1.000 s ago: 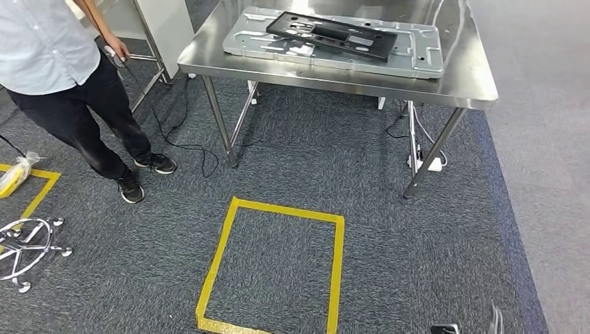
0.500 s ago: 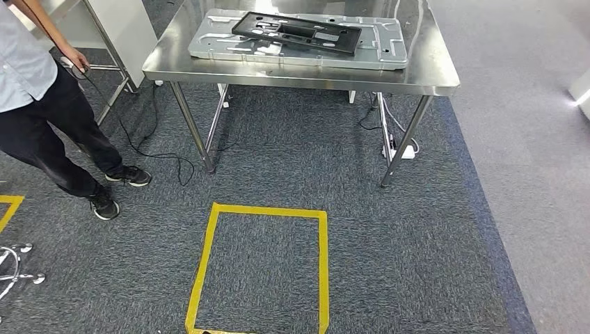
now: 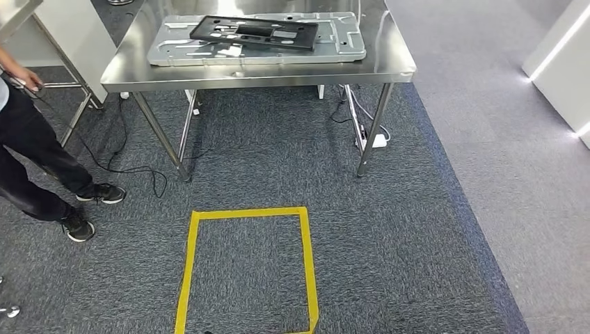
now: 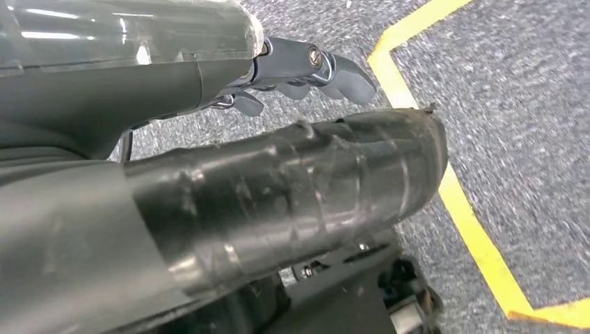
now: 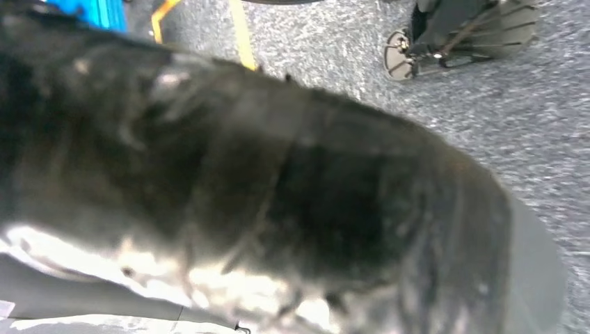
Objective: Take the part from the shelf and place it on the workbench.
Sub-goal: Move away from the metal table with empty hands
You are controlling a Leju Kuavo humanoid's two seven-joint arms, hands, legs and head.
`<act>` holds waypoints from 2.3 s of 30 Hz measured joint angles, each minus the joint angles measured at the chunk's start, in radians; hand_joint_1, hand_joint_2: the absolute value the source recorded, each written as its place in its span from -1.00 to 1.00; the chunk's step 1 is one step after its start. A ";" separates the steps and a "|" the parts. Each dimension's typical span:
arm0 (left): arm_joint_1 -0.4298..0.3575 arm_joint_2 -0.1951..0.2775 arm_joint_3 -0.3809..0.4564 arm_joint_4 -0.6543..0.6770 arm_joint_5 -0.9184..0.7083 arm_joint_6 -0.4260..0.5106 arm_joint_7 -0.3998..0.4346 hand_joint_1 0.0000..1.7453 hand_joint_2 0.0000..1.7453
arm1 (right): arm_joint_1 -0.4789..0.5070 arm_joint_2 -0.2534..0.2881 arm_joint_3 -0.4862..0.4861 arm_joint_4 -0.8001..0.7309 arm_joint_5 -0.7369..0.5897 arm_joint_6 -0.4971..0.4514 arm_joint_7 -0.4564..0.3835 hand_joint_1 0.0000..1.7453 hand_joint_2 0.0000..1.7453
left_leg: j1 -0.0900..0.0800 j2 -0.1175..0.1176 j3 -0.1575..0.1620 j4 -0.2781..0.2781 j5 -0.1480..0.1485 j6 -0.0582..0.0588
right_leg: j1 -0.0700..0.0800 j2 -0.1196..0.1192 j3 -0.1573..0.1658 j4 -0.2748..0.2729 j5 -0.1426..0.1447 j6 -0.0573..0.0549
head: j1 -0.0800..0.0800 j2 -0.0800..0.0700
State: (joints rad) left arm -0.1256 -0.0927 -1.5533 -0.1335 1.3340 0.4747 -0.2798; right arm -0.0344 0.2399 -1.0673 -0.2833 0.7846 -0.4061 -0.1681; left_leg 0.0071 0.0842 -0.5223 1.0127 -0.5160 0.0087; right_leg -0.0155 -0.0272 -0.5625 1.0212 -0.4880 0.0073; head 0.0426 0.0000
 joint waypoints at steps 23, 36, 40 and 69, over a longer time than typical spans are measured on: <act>0.012 -0.002 -0.001 0.000 0.018 0.000 -0.003 -1.00 -1.00 | -0.007 -0.001 0.000 0.021 0.046 -0.012 -0.012 -1.00 -1.00 | 0.003 -0.030 0.004 -0.015 0.013 0.042 | -0.001 0.030 -0.121 0.233 -0.078 0.033 | 0.004 0.000; 0.016 -0.002 0.000 0.000 0.034 -0.014 -0.059 -1.00 -1.00 | -0.006 0.005 0.004 0.029 0.078 0.025 -0.001 -1.00 -1.00 | 0.004 -0.075 -0.101 0.260 -0.143 -0.011 | 0.006 0.042 -0.006 -0.009 0.016 -0.024 | 0.003 0.000; 0.017 -0.002 0.000 0.000 0.035 -0.012 -0.061 -1.00 -1.00 | -0.006 0.006 0.009 0.030 0.092 0.039 -0.010 -1.00 -1.00 | 0.009 -0.106 -0.041 0.117 -0.035 -0.008 | 0.005 0.091 -0.008 0.003 0.015 -0.021 | 0.003 0.000; 0.016 -0.003 0.000 0.000 0.035 0.000 -0.059 -1.00 -1.00 | -0.003 -0.001 0.021 0.031 0.113 0.056 -0.008 -1.00 -1.00 | 0.006 -0.081 -0.095 0.238 -0.098 -0.004 | 0.005 0.076 -0.008 -0.005 0.019 -0.022 | 0.004 0.000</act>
State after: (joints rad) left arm -0.1098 -0.0954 -1.5530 -0.1335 1.3692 0.4744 -0.3388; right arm -0.0378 0.2392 -1.0460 -0.2525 0.8976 -0.3498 -0.1757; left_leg 0.0134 0.0036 -0.6170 1.2503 -0.6138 0.0045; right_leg -0.0101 0.0491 -0.5705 1.0161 -0.4689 -0.0144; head 0.0465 0.0000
